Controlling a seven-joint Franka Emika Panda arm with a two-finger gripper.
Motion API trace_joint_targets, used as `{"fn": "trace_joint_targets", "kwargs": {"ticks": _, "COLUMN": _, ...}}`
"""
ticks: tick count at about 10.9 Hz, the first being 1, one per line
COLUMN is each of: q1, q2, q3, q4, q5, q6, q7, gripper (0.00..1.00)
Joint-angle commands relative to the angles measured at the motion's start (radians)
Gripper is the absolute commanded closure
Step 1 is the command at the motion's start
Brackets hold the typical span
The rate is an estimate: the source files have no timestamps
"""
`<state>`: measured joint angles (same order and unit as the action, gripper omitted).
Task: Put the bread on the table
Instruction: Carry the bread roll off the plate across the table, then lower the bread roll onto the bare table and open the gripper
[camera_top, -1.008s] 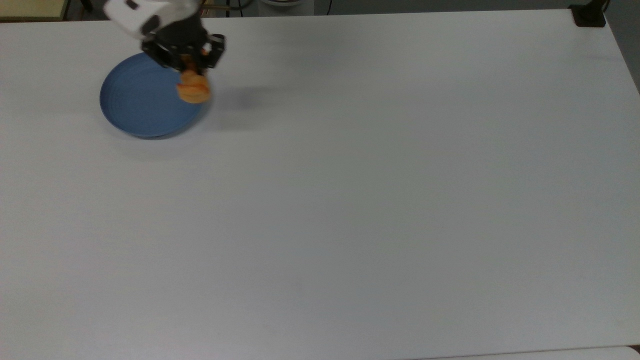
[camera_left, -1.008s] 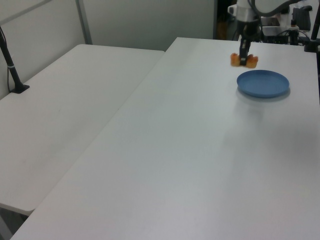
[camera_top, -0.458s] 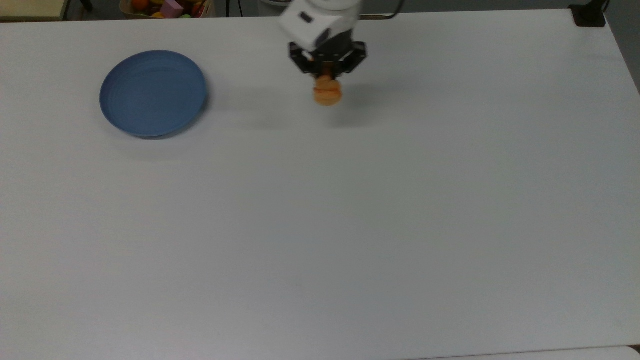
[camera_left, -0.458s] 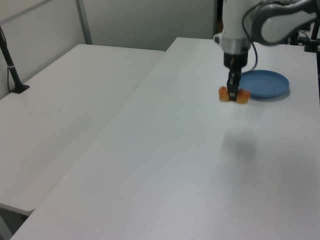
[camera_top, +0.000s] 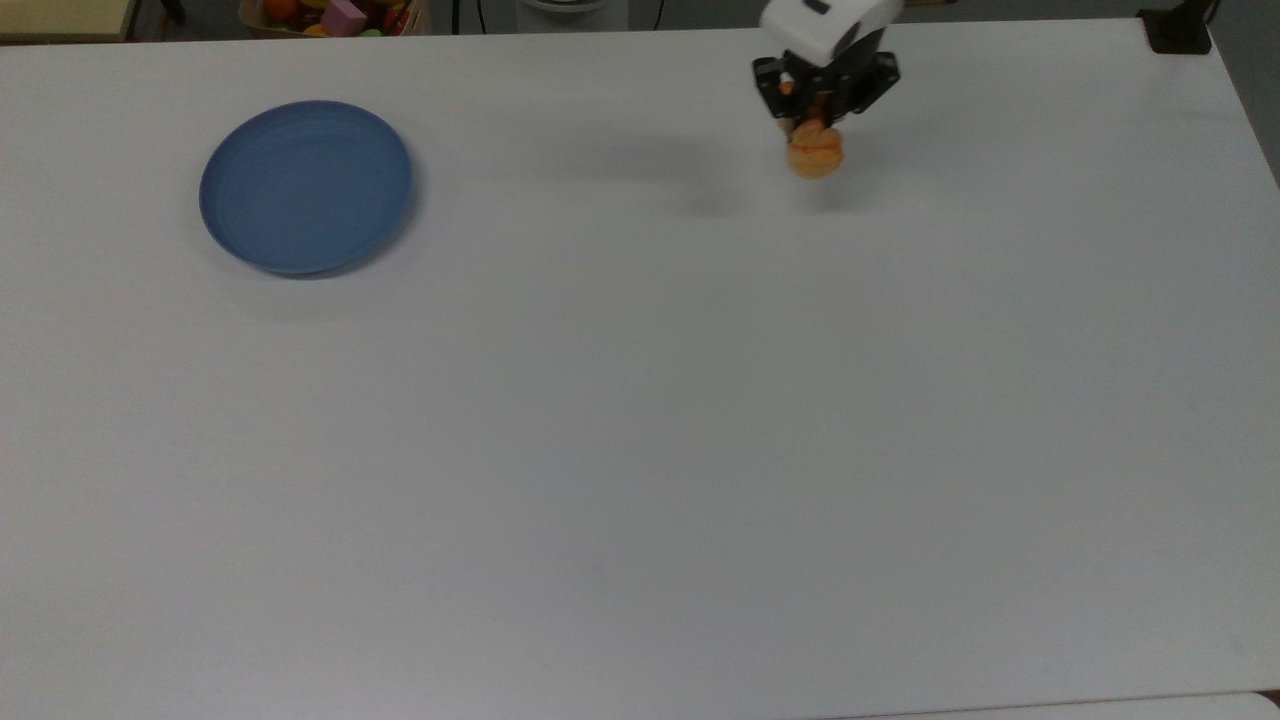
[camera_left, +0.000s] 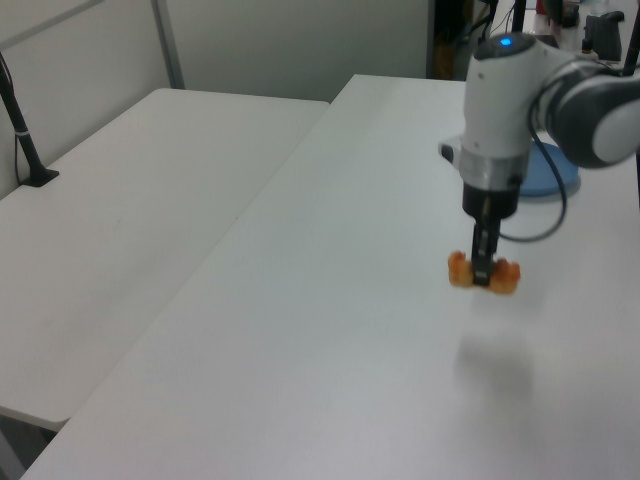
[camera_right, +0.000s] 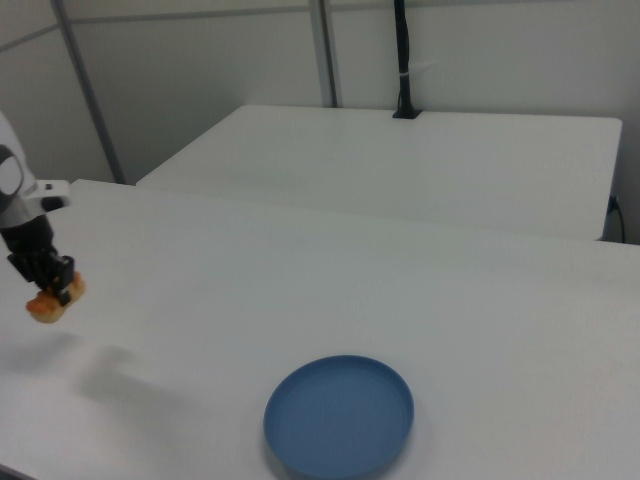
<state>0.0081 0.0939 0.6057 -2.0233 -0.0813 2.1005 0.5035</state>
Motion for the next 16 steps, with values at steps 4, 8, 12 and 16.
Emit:
{"fn": "trace_joint_targets", "kwargs": {"ticks": 4, "q1": 0.208, "q2": 0.111, "q3": 0.039, "q4": -0.014, "q5": -0.014, "q6": 0.167, "q7": 0.231, "gripper": 0.71}}
{"fn": "trace_joint_targets", "kwargs": {"ticks": 8, "q1": 0.26, "q2": 0.208, "q3": 0.037, "q4": 0.015, "q5": -0.127, "q6": 0.199, "q7": 0.369, "gripper": 0.69}}
{"fn": "trace_joint_targets", "kwargs": {"ticks": 12, "q1": 0.26, "q2": 0.279, "q3": 0.034, "q4": 0.044, "q5": -0.23, "q6": 0.216, "q7": 0.467, "gripper": 0.16}}
{"fn": "trace_joint_targets", "kwargs": {"ticks": 16, "q1": 0.263, "q2": 0.271, "q3": 0.034, "q4": 0.046, "q5": -0.233, "q6": 0.201, "q7": 0.466, "gripper": 0.0}}
